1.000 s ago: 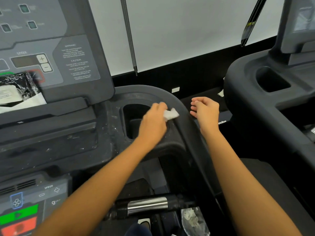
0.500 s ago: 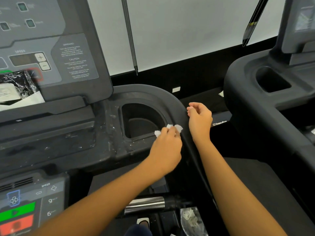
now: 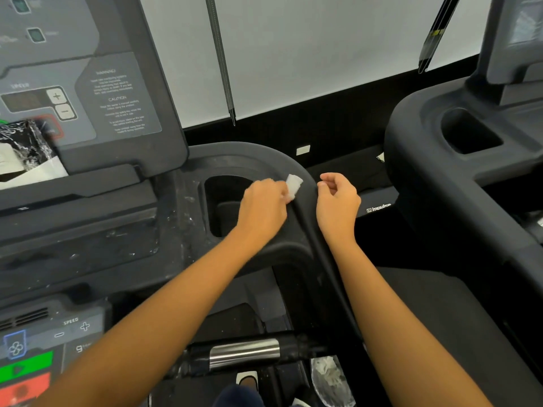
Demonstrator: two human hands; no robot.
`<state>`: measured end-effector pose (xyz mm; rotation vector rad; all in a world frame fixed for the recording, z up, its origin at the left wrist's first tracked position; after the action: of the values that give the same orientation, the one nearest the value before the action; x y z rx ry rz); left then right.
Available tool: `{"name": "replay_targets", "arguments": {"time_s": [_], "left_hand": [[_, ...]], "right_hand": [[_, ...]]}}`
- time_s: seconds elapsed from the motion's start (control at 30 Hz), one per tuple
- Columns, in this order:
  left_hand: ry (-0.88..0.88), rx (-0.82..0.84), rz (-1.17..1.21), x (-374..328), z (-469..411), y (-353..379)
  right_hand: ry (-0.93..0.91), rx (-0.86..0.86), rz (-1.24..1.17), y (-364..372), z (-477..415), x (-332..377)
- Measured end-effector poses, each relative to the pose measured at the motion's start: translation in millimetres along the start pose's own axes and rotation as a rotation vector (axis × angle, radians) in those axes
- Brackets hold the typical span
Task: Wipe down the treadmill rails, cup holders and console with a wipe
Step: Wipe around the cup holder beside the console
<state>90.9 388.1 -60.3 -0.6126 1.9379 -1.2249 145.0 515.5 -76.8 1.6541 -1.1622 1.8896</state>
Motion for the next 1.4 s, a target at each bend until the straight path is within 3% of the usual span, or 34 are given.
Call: {"name": "replay_targets", "arguments": {"time_s": [0.2,0.57,0.8,0.93,1.07,1.2,1.4], "left_hand": [[0.207,0.218,0.075,-27,61,-3],[-0.091,0.13,-0.156,9,-46,-11],[0.131,0.155,-0.114,-17,0,-4],[0.098,0.145,-0.076,-9,-8,-9],[-0.001,0.142,-0.152,-9,-23,-11],[0.088,0.154,-0.227,-29,5,-7],[0.029,0.069,0.107,-50,78,6]], "right_hand": [[-0.042,0.003,0.01,2,2,-1],[-0.026,0.024,-0.014,-3,3,-1],[-0.123,0.011,0.201,10,5,1],[-0.23,0.086,0.397,15,5,1],[-0.167,0.077,0.255,9,1,-3],[-0.12,0.081,0.16,2,0,-5],[-0.05,0.068,0.08,2,0,-5]]}}
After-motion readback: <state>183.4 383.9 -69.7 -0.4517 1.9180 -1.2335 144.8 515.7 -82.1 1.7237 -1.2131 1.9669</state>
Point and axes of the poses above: each hand's wrist, its own z-axis away from the middle knuckle, its own y-axis out of the palm, x = y × z, the point moved 2 cm from there along -z, towards the middle knuckle, and after that the axes turned 4 degrees about y, right-handed, at the moved point
